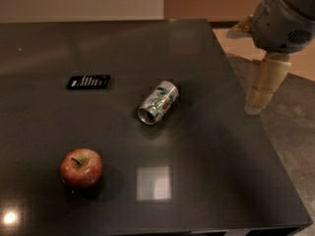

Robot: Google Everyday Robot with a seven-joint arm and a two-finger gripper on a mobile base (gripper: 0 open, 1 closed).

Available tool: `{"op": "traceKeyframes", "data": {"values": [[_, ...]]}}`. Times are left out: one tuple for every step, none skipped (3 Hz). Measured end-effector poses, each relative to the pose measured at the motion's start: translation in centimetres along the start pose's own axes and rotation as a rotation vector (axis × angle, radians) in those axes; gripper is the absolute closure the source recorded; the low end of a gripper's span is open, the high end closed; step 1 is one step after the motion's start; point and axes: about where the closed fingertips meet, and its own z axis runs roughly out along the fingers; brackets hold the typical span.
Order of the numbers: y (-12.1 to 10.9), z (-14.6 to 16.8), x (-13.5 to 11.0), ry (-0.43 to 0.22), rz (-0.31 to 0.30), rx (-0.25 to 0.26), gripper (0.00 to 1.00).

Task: Place 7up can upright

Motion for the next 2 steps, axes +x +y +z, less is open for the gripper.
{"op": "traceKeyframes", "data": {"values": [[-0.8, 1.2, -1.9, -0.037, -0.113, -0.019, 0.00], [-1.3, 3.0, -4.1, -0.051, -0.257, -0.038, 0.00]]}}
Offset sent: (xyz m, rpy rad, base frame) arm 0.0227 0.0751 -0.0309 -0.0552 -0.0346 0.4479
